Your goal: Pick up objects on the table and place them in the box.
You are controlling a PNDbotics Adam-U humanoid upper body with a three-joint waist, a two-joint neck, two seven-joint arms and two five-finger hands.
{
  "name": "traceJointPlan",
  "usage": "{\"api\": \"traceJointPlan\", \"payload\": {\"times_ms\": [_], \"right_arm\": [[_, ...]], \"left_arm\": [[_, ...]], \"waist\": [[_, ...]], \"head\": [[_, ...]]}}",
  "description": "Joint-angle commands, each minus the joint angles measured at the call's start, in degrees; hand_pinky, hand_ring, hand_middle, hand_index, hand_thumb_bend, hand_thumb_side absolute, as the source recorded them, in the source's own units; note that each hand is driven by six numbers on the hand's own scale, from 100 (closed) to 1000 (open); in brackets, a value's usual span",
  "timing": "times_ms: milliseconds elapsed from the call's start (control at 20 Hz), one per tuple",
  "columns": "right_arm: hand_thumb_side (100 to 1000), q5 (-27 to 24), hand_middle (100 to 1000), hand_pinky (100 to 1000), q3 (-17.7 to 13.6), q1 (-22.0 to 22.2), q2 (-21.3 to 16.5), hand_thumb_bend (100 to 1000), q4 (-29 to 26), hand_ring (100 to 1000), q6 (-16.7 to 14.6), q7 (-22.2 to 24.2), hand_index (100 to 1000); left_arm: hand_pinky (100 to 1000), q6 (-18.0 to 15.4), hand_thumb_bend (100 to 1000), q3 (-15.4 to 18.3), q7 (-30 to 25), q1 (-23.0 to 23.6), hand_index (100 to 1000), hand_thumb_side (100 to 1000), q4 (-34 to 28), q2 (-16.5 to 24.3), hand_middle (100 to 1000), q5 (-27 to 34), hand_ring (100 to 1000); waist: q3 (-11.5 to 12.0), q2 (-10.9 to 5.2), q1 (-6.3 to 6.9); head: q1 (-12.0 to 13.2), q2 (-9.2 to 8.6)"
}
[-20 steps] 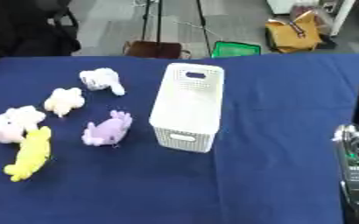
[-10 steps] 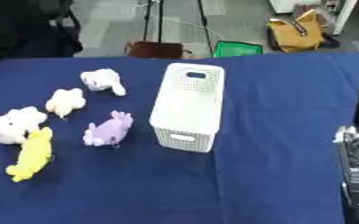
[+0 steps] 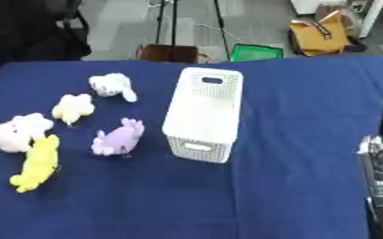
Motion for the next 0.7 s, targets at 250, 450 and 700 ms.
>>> {"api": "traceJointPlan", "payload": {"times_ms": [250, 450, 700], "right_arm": [[1000, -1.0, 762, 837, 0.47, -0.51, -0.89, 100, -0.93, 884, -0.04, 0.75, 842], [1000, -1.31, 761, 837, 0.62, -0.6, -0.7, 100, -0.93, 885, -0.12, 0.92, 840], [1000, -1.62, 757, 837, 0.78, -0.32, -0.32, 100, -0.93, 886, -0.14, 1.13, 829]], "left_arm": [[965, 7.34, 174, -2.78, 8.22, -1.2, 946, 917, -0.1, 4.82, 937, 8.45, 967], [957, 18.13, 140, -5.61, 15.53, -2.01, 941, 940, 0.11, 4.89, 922, 13.74, 946], [913, 24.32, 100, -6.78, 14.07, -5.22, 941, 1000, -0.73, 0.62, 882, 10.73, 903]], "waist": [[0.38, -0.52, 0.34], [0.24, -0.48, 0.36], [0.35, -0.59, 0.47]], "head": [[0.47, -0.11], [0.92, -0.16], [1.35, -0.18]]}}
